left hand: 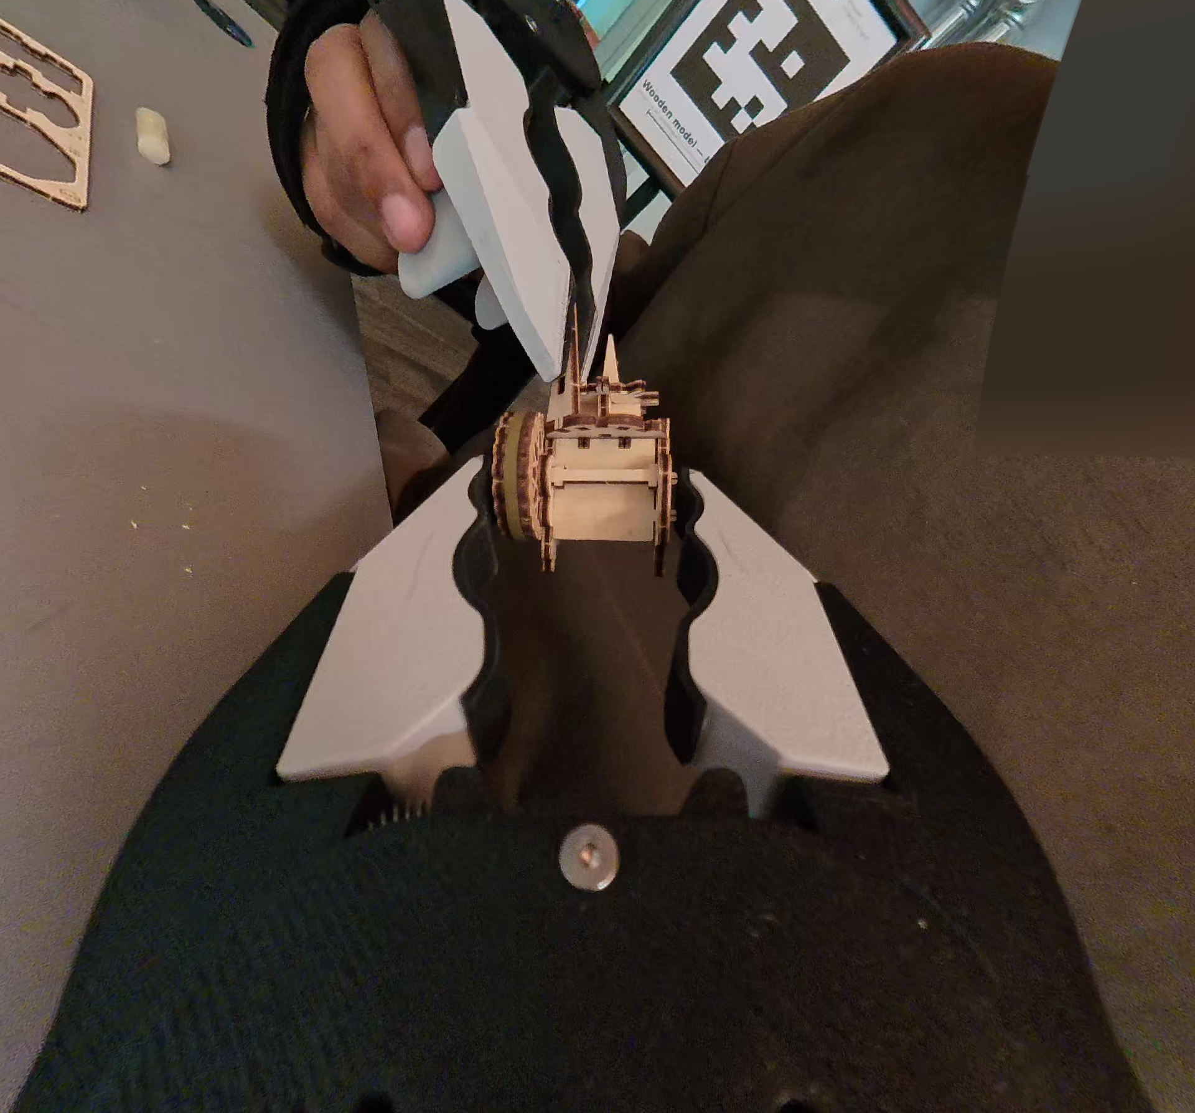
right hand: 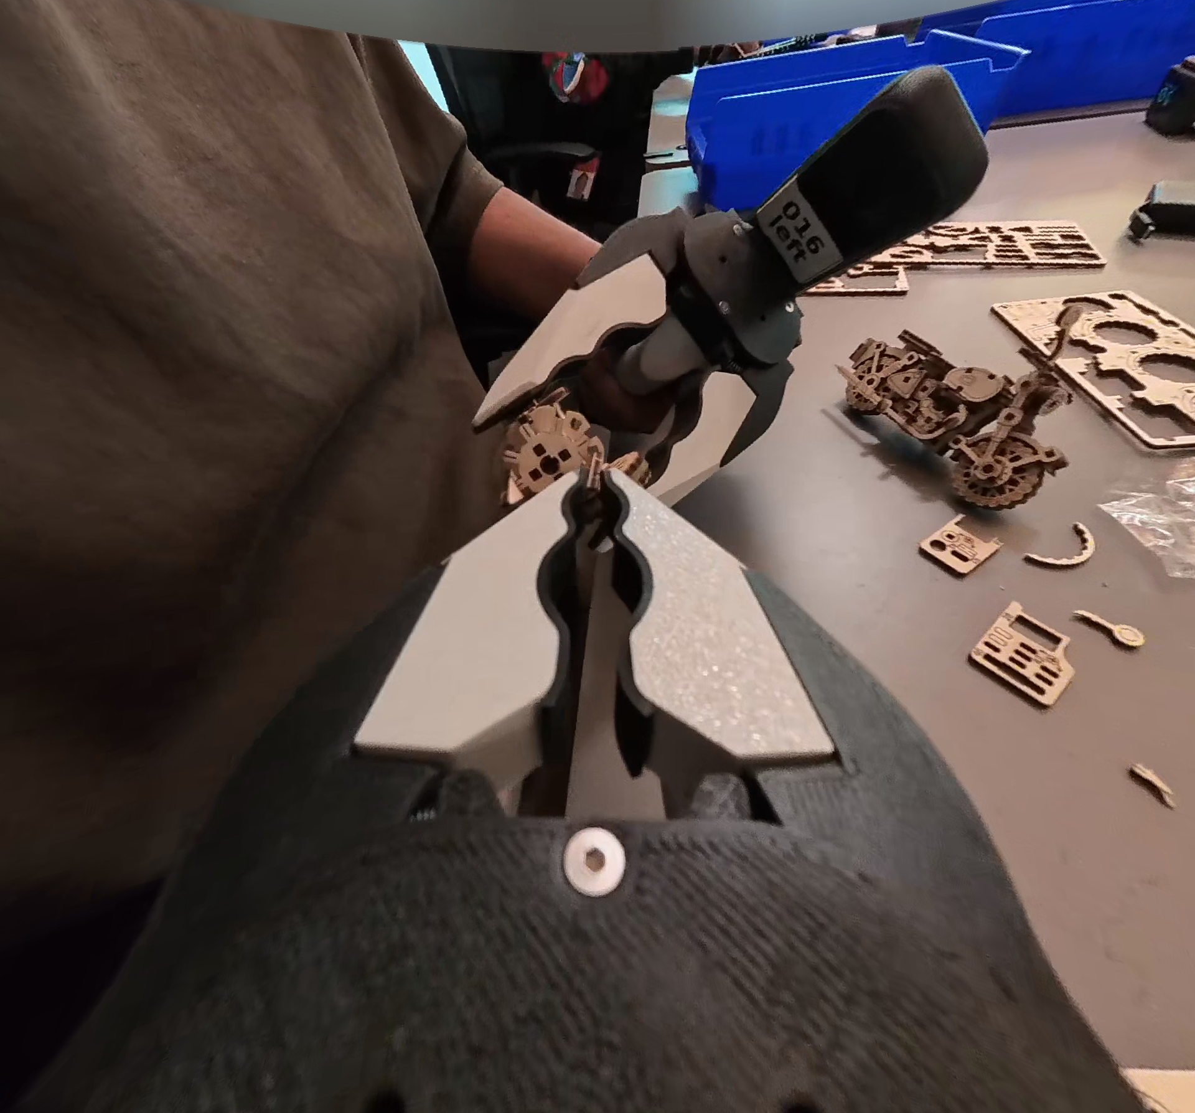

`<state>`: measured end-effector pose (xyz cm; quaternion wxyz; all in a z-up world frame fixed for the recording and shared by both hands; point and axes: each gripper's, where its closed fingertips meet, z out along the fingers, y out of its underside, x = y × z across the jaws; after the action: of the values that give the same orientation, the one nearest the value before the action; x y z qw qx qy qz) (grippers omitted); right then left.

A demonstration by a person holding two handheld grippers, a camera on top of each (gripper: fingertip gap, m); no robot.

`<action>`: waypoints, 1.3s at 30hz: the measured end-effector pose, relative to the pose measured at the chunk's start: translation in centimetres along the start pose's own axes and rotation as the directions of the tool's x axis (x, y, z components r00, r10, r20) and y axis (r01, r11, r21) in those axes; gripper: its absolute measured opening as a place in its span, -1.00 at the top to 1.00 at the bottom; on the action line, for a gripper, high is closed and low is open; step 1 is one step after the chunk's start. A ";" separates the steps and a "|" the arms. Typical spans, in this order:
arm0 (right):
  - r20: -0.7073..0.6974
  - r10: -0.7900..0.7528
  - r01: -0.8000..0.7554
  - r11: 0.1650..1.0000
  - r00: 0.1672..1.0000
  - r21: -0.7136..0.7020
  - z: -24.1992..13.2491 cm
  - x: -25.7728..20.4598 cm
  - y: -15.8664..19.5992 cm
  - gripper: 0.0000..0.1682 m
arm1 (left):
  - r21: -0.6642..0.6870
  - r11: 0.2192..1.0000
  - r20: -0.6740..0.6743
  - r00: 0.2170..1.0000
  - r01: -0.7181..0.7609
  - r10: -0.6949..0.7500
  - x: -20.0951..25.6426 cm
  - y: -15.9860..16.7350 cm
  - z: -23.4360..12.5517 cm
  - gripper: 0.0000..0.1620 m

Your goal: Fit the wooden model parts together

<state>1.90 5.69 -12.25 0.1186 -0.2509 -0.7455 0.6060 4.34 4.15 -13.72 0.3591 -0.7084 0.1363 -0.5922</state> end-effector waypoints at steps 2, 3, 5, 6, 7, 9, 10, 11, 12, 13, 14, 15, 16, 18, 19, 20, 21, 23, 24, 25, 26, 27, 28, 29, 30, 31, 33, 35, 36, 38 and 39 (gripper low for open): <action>0.001 0.019 -0.019 1.000 1.000 -0.004 0.0 0.1 0.1 0.99 | -0.003 1.000 0.012 1.000 -0.004 0.004 -0.2 0.1 0.0 0.34; -0.002 0.037 -0.037 0.999 0.999 -0.009 0.0 0.3 0.2 0.99 | -0.007 1.000 0.029 1.000 -0.010 0.011 -0.4 0.1 0.0 0.34; -0.011 0.066 -0.066 0.998 0.998 -0.011 0.1 0.6 0.3 0.99 | -0.014 1.000 0.056 0.998 -0.024 0.025 -0.7 0.2 0.0 0.34; -0.017 0.081 -0.081 0.997 0.997 -0.011 0.1 0.8 0.2 0.99 | -0.012 0.999 0.066 0.997 -0.030 0.031 -0.8 0.1 -0.1 0.34; -0.021 0.090 -0.090 0.996 0.996 -0.009 0.1 0.9 0.2 0.99 | -0.009 0.999 0.071 0.997 -0.034 0.035 -0.9 0.1 -0.2 0.34; -0.034 0.118 -0.118 0.993 0.992 -0.005 0.1 1.2 0.1 0.99 | 0.002 0.999 0.092 0.995 -0.048 0.048 -1.0 -0.2 -0.3 0.34; -0.036 0.137 -0.137 0.991 0.990 -0.005 0.1 1.3 0.1 0.99 | 0.000 0.998 0.103 0.993 -0.056 0.056 -1.1 -0.2 -0.4 0.34; -0.041 0.158 -0.158 0.987 0.987 -0.007 0.1 1.5 0.2 0.99 | -0.006 0.998 0.124 0.990 -0.066 0.066 -1.4 -0.2 -0.4 0.34; -0.041 0.186 -0.186 0.982 0.982 -0.011 0.1 1.6 0.3 0.99 | -0.017 0.997 0.147 0.986 -0.082 0.083 -1.6 -0.1 -0.4 0.34; -0.036 0.214 -0.214 0.977 0.976 -0.010 0.2 1.7 0.3 0.99 | -0.028 0.995 0.164 0.982 -0.094 0.097 -1.8 0.0 -0.4 0.34; -0.031 0.238 -0.239 0.971 0.971 -0.005 0.2 1.8 0.4 0.98 | -0.033 0.994 0.178 0.978 -0.101 0.105 -1.9 0.1 -0.4 0.34; -0.027 0.259 -0.259 0.966 0.966 0.001 0.2 1.9 0.3 0.99 | -0.033 0.994 0.186 0.977 -0.105 0.109 -2.0 0.0 -0.4 0.34; -0.024 0.276 -0.276 0.961 0.961 0.008 0.2 2.0 0.3 0.99 | -0.028 0.994 0.189 0.976 -0.104 0.107 -2.0 -0.1 -0.4 0.34; -0.017 0.307 -0.306 0.952 0.952 0.023 0.1 2.1 0.2 0.99 | -0.018 0.994 0.191 0.976 -0.105 0.106 -2.0 -0.2 -0.6 0.34; -0.011 0.332 -0.332 0.943 0.943 0.028 0.1 2.2 0.2 0.99 | -0.019 0.994 0.197 0.974 -0.107 0.109 -2.1 -0.3 -0.6 0.35; 0.001 0.364 -0.364 0.931 0.931 0.032 0.1 2.3 0.3 0.99 | -0.023 0.994 0.205 0.972 -0.111 0.113 -2.2 -0.2 -0.6 0.35; 0.017 0.399 -0.400 0.916 0.917 0.036 0.2 2.3 0.4 0.98 | -0.030 0.993 0.211 0.971 -0.112 0.116 -2.3 -0.2 -0.6 0.35; 0.045 0.443 -0.444 0.895 0.896 0.040 0.2 2.4 0.6 0.98 | -0.043 0.993 0.223 0.967 -0.113 0.120 -2.5 0.0 -0.6 0.35; 0.053 0.439 -0.441 0.897 0.897 0.039 0.3 2.3 0.6 0.98 | -0.046 0.993 0.216 0.970 -0.107 0.114 -2.4 0.1 -0.5 0.35; 0.054 0.428 -0.430 0.902 0.902 0.036 0.3 2.2 0.6 0.98 | -0.048 0.993 0.212 0.971 -0.105 0.113 -2.4 0.2 -0.5 0.34; 0.056 0.416 -0.418 0.908 0.908 0.030 0.3 2.1 0.7 0.98 | -0.056 0.993 0.206 0.972 -0.105 0.114 -2.3 0.3 -0.4 0.35; 0.064 0.410 -0.412 0.911 0.910 0.022 0.4 1.9 0.7 0.98 | -0.069 0.992 0.201 0.972 -0.108 0.120 -2.2 0.5 -0.3 0.34; 0.079 0.407 -0.409 0.912 0.910 0.014 0.4 1.6 0.8 0.98 | -0.085 0.990 0.194 0.973 -0.113 0.128 -2.1 0.8 -0.1 0.34; 0.098 0.403 -0.406 0.914 0.910 0.004 0.5 1.3 0.9 0.98 | -0.101 0.988 0.182 0.974 -0.116 0.133 -2.0 1.1 0.0 0.34; 0.121 0.402 -0.404 0.915 0.908 -0.008 0.5 1.0 1.0 0.98 | -0.116 0.986 0.169 0.976 -0.116 0.135 -1.8 1.4 0.3 0.34; 0.141 0.408 -0.409 0.912 0.902 -0.021 0.5 0.7 1.2 0.98 | -0.128 0.985 0.163 0.977 -0.118 0.138 -1.7 1.6 0.4 0.34; 0.185 0.420 -0.421 0.906 0.888 -0.040 0.6 0.1 1.3 0.98 | -0.150 0.982 0.133 0.982 -0.117 0.137 -1.2 2.1 0.8 0.34; 0.202 0.435 -0.434 0.900 0.878 -0.052 0.8 -0.2 1.4 0.98 | -0.172 0.978 0.119 0.983 -0.118 0.140 -1.1 2.5 0.9 0.34; 0.208 0.448 -0.447 0.893 0.869 -0.052 0.9 -0.3 1.3 0.98 | -0.176 0.977 0.109 0.984 -0.121 0.141 -0.9 2.6 1.0 0.34; 0.246 0.521 -0.526 0.849 0.817 -0.048 1.1 -0.5 0.9 0.98 | -0.171 0.978 0.077 0.988 -0.117 0.131 -0.4 2.6 1.0 0.34; 0.282 0.571 -0.582 0.812 0.771 -0.053 1.1 -0.6 0.8 0.98 | -0.170 0.978 0.062 0.990 -0.117 0.129 -0.1 2.6 1.0 0.34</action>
<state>2.09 4.55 -13.19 -0.1765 -0.3751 -0.6304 0.6563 5.89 2.71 -15.63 0.3395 -0.7470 0.2157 -0.5293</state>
